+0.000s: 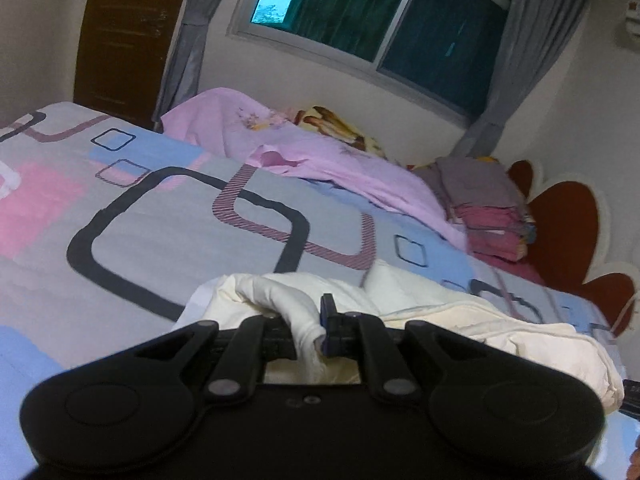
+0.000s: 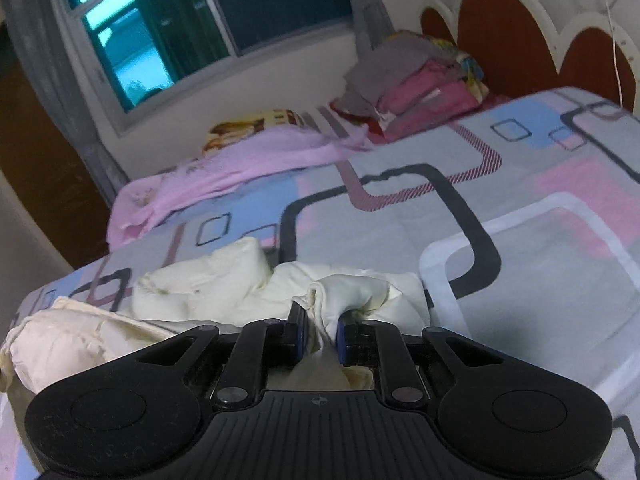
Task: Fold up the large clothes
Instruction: 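Lift the gripped jacket edge and fold it over the body with both grippers, then open both grippers and release the folded jacket edge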
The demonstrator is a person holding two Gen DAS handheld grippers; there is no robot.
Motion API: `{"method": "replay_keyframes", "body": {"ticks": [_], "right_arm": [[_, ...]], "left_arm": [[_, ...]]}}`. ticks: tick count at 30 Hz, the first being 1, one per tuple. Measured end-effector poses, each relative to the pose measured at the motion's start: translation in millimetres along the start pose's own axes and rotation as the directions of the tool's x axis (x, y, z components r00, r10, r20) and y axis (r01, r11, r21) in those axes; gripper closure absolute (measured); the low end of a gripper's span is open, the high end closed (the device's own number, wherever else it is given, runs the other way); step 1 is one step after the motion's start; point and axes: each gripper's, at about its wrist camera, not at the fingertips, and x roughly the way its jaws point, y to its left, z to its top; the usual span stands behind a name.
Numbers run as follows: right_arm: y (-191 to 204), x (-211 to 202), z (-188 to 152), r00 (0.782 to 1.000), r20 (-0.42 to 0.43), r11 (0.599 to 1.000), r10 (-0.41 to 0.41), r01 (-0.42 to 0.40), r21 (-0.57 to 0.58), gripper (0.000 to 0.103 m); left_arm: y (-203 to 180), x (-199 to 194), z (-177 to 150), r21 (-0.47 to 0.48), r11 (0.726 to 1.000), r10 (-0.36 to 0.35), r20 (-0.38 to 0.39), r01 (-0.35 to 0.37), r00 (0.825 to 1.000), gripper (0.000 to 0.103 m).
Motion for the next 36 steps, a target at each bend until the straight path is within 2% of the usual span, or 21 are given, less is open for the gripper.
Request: {"method": "replay_keyframes", "body": {"ticks": [3, 5, 6, 7, 8, 10, 13, 14, 16, 17, 18, 19, 20, 21, 24, 29, 33, 34, 35, 36], "right_arm": [[-12, 20, 8, 1.0, -0.017, 0.997, -0.003, 0.004, 0.072, 0.083], [-19, 23, 12, 1.0, 0.009, 0.995, -0.001, 0.0, 0.104, 0.059], [-20, 21, 15, 0.999, 0.036, 0.995, -0.01, 0.006, 0.103, 0.055], [-20, 19, 18, 0.998, 0.062, 0.996, -0.022, 0.016, 0.092, 0.043], [-19, 15, 22, 0.995, 0.095, 0.997, -0.039, 0.032, 0.074, 0.027], [-18, 10, 28, 0.988, 0.143, 0.998, -0.05, 0.046, 0.032, 0.024], [-17, 9, 31, 0.984, 0.168, 0.998, -0.05, 0.055, -0.021, 0.024], [-18, 9, 30, 0.984, 0.171, 0.998, -0.047, 0.054, -0.039, 0.024], [-19, 11, 26, 0.985, 0.168, 0.996, -0.04, 0.052, -0.069, 0.023], [-21, 12, 23, 0.985, 0.169, 0.997, -0.026, 0.038, -0.069, 0.023], [-23, 11, 21, 0.985, 0.173, 0.998, -0.004, 0.015, -0.064, 0.023], [-25, 9, 19, 0.983, 0.183, 0.998, 0.016, -0.006, -0.058, 0.016], [-27, 7, 17, 0.979, 0.2, 0.998, 0.03, -0.019, -0.053, 0.005], [-27, 4, 15, 0.974, 0.225, 0.998, 0.042, -0.031, -0.052, 0.001], [-23, 7, 13, 0.975, 0.211, 0.994, 0.067, -0.046, -0.101, 0.0], [-8, 29, -4, 0.987, 0.156, 0.971, 0.025, 0.013, -0.241, 0.0], [-7, 47, -15, 0.99, 0.142, 0.95, -0.024, 0.067, -0.304, 0.001], [-9, 51, -16, 0.99, 0.141, 0.949, -0.027, 0.07, -0.308, 0.01], [-10, 55, -14, 0.992, 0.124, 0.952, -0.022, 0.059, -0.301, 0.037], [-14, 60, -11, 0.996, 0.094, 0.96, -0.01, 0.036, -0.278, 0.048]], "left_arm": [[-4, 23, 4, 0.022, 0.999, 0.041, -0.023, -0.041, 0.999, 0.095], [-3, 36, 6, 0.027, 0.997, 0.071, -0.043, -0.07, 0.997, 0.095], [-1, 43, 7, 0.017, 0.997, 0.079, -0.061, -0.078, 0.995, 0.095], [0, 47, 7, 0.009, 0.996, 0.087, -0.071, -0.087, 0.994, 0.094], [1, 52, 8, 0.006, 0.995, 0.099, -0.078, -0.099, 0.992, 0.091], [0, 59, 8, 0.018, 0.994, 0.106, -0.094, -0.105, 0.99, 0.09], [0, 61, 8, 0.043, 0.994, 0.104, -0.105, -0.1, 0.989, 0.087], [1, 60, 9, 0.05, 0.994, 0.102, -0.109, -0.097, 0.989, 0.083], [5, 57, 12, 0.043, 0.995, 0.093, -0.112, -0.088, 0.989, 0.07], [9, 53, 13, 0.032, 0.996, 0.088, -0.106, -0.085, 0.99, 0.045], [13, 48, 16, 0.024, 0.995, 0.094, -0.086, -0.092, 0.992, 0.011], [16, 41, 17, 0.023, 0.993, 0.113, -0.051, -0.112, 0.992, 0.0], [18, 33, 17, 0.034, 0.991, 0.128, -0.007, -0.128, 0.992, 0.002], [20, 27, 18, 0.057, 0.99, 0.13, 0.013, -0.131, 0.991, 0.001], [25, 22, 15, 0.103, 0.987, 0.122, -0.004, -0.121, 0.993, 0.001], [22, 34, 0, 0.148, 0.982, 0.122, -0.041, -0.115, 0.992, 0.004], [14, 53, -2, 0.174, 0.977, 0.133, -0.046, -0.123, 0.99, 0.006], [12, 60, 0, 0.182, 0.974, 0.145, -0.049, -0.134, 0.988, 0.009], [12, 66, 1, 0.187, 0.972, 0.154, -0.055, -0.141, 0.987, 0.019], [13, 73, 1, 0.187, 0.972, 0.159, -0.063, -0.145, 0.985, 0.034]]}}
